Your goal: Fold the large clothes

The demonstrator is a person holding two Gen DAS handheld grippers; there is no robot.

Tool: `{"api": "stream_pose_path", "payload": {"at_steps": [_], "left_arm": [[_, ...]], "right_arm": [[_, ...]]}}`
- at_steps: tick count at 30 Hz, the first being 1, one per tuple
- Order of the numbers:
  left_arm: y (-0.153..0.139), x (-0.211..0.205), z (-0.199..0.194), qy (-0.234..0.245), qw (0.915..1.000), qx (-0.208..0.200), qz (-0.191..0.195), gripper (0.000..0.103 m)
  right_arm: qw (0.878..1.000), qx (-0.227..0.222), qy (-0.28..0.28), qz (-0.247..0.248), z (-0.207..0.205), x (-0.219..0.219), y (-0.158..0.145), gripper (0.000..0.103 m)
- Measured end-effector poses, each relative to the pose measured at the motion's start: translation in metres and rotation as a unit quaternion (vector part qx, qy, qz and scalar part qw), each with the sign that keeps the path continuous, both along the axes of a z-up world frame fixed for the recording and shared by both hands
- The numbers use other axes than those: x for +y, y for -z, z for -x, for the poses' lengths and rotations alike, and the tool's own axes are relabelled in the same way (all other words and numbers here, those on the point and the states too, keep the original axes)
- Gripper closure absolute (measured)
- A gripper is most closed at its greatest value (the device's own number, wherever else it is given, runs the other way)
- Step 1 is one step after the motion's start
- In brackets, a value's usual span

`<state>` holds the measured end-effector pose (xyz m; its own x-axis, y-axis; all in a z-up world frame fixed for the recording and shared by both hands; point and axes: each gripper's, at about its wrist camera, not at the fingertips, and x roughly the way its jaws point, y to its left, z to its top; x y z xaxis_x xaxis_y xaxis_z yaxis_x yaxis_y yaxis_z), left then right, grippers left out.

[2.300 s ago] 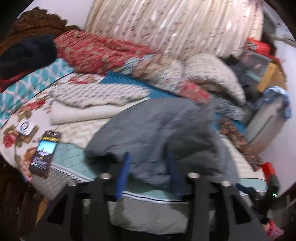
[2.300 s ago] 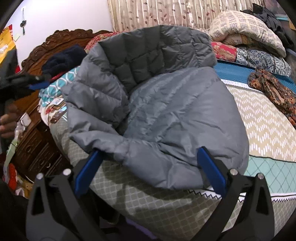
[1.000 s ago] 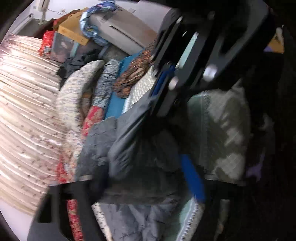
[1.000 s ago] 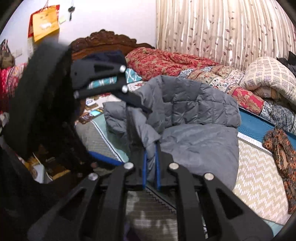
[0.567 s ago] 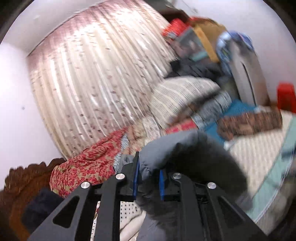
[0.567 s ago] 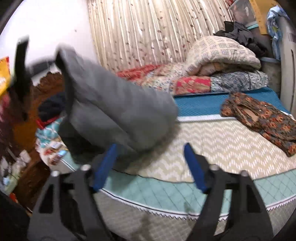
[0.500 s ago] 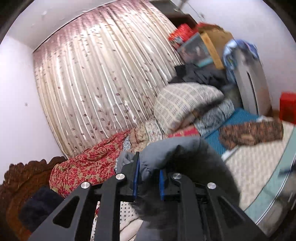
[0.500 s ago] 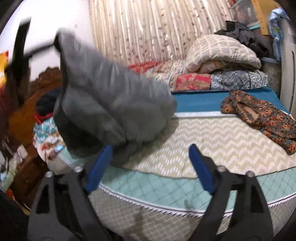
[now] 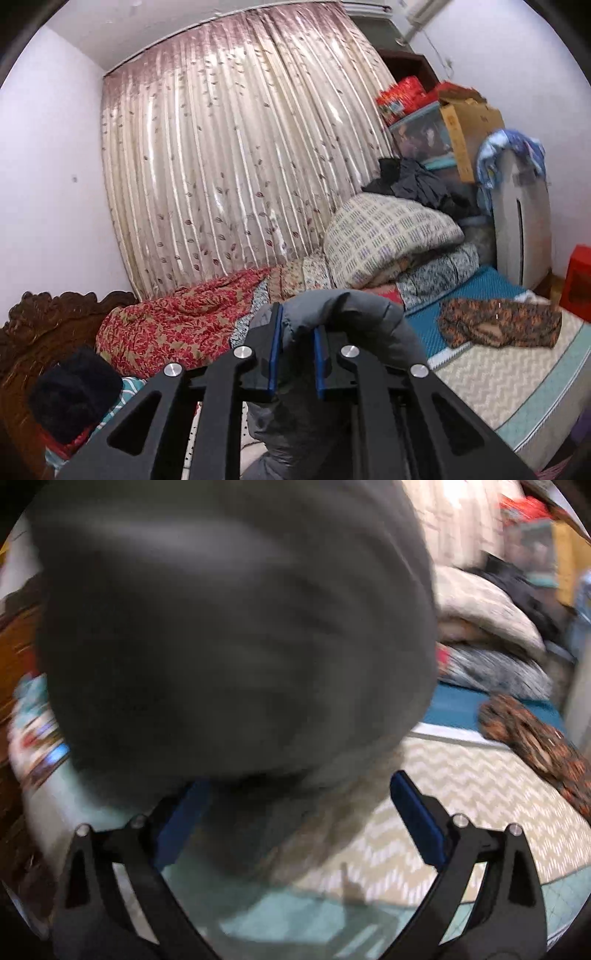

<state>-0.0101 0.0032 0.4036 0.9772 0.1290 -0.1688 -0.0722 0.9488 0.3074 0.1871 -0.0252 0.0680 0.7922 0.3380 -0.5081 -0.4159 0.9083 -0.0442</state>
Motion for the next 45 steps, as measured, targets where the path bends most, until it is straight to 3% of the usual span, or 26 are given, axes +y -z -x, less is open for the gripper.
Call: {"api": "stream_pose_path", "payload": {"at_steps": [3, 5, 6, 7, 10, 14, 19, 22, 24, 27, 31, 36, 38, 42, 45], "left_arm": [[-0.020, 0.008, 0.018, -0.001, 0.9998, -0.018, 0.011, 0.084], [-0.028, 0.010, 0.027, 0.001, 0.9995, -0.030, 0.009, 0.084], [-0.032, 0.012, 0.033, 0.003, 0.9993, -0.036, 0.010, 0.084], [-0.036, 0.013, 0.038, 0.001, 0.9990, -0.043, 0.010, 0.084], [-0.043, 0.017, 0.054, -0.012, 0.9970, -0.076, 0.010, 0.084], [-0.063, 0.037, 0.078, -0.023, 0.9919, -0.116, 0.046, 0.084], [-0.079, 0.048, 0.110, -0.024, 0.9843, -0.160, 0.070, 0.083], [-0.084, 0.048, 0.127, -0.027, 0.9795, -0.182, 0.082, 0.083], [-0.088, 0.049, 0.145, -0.040, 0.9712, -0.218, 0.086, 0.083], [-0.097, 0.056, 0.160, -0.035, 0.9651, -0.235, 0.109, 0.083], [-0.085, 0.049, 0.157, 0.002, 0.9724, -0.208, 0.105, 0.083], [-0.021, 0.018, 0.156, 0.097, 0.9837, -0.134, 0.073, 0.090], [0.008, 0.006, 0.160, 0.141, 0.9818, -0.104, 0.074, 0.103], [0.054, -0.009, 0.160, 0.178, 0.9785, -0.055, 0.089, 0.103], [0.081, -0.018, 0.141, 0.171, 0.9818, -0.019, 0.081, 0.103]], "right_arm": [[0.999, -0.038, 0.018, -0.017, -0.014, -0.009, -0.028, 0.010], [0.997, -0.074, -0.001, -0.014, -0.014, -0.015, -0.056, 0.047], [0.997, -0.071, -0.017, -0.014, -0.017, -0.019, -0.071, 0.087], [0.997, -0.068, -0.023, -0.025, -0.019, -0.024, -0.084, 0.091], [0.991, -0.106, -0.014, -0.075, -0.011, -0.066, -0.146, 0.093], [0.977, -0.184, -0.018, -0.108, 0.013, -0.122, -0.242, 0.094], [0.951, -0.291, -0.046, -0.089, 0.072, -0.152, -0.347, 0.094], [0.946, -0.304, -0.071, -0.083, 0.105, -0.160, -0.391, 0.094], [0.948, -0.295, -0.092, -0.076, 0.122, -0.162, -0.412, 0.094], [0.956, -0.260, -0.116, -0.066, 0.126, -0.163, -0.430, 0.094], [0.967, -0.234, -0.101, -0.022, 0.114, -0.157, -0.426, 0.094], [0.981, -0.183, -0.052, 0.026, 0.056, -0.152, -0.398, 0.094], [0.986, -0.162, -0.034, 0.035, 0.035, -0.151, -0.389, 0.094], [0.990, -0.139, -0.020, 0.020, 0.008, -0.160, -0.381, 0.094], [0.990, -0.142, -0.021, -0.002, 0.007, -0.171, -0.384, 0.094]]}}
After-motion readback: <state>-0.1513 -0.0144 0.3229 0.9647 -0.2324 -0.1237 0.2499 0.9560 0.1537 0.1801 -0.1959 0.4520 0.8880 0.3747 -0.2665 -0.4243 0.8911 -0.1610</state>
